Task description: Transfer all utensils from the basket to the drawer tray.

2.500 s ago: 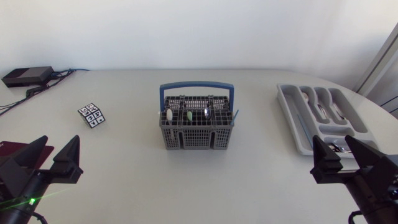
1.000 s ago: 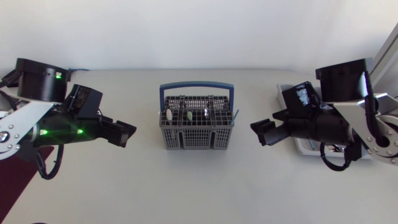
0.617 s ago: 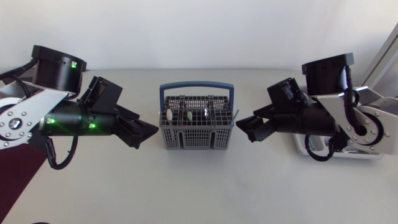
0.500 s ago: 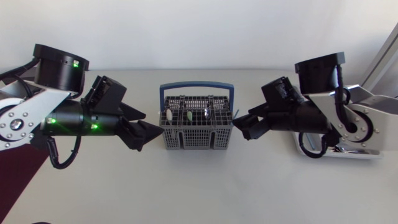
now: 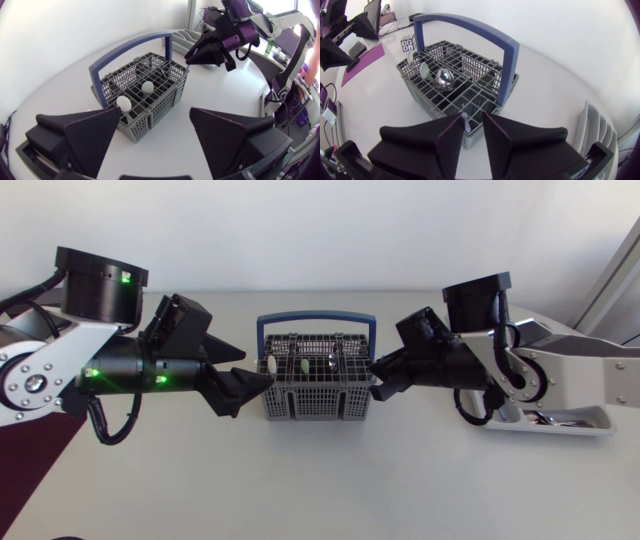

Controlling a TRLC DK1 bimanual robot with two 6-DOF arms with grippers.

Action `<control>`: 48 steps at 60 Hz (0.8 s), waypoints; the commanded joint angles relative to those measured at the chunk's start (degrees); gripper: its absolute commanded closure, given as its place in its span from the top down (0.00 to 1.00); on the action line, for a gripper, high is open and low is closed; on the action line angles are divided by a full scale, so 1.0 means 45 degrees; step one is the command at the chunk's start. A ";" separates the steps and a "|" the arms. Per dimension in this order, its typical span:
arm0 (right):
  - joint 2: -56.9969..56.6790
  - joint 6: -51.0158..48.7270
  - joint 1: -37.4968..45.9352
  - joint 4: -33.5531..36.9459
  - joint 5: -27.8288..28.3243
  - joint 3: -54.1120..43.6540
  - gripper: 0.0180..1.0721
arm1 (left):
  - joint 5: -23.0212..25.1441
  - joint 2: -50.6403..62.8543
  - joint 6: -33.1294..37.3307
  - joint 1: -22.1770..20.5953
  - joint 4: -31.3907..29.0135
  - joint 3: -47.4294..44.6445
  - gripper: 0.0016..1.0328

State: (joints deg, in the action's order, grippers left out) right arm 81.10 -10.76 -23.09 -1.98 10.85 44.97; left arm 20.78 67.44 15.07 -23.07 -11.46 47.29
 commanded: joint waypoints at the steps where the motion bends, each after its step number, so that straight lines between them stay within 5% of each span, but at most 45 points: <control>1: 0.0337 -0.0147 -0.0122 -0.0225 -0.0087 0.0182 0.07 | 0.0129 0.0189 0.0147 -0.0108 0.0184 -0.0274 0.93; 20: -0.0561 -0.0166 -0.0103 0.0381 -0.0205 0.0534 0.05 | 0.0110 0.0189 0.0186 -0.0440 0.0360 -0.0528 0.93; 48: -0.3393 -0.0127 -0.0064 0.4053 0.0010 0.2956 0.05 | -0.0007 0.0150 0.0381 -0.0537 0.0536 -0.0606 0.93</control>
State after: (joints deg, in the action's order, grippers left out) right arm 68.29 -10.76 -23.31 14.15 10.70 56.03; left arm 20.73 67.46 15.51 -24.88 -9.34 45.67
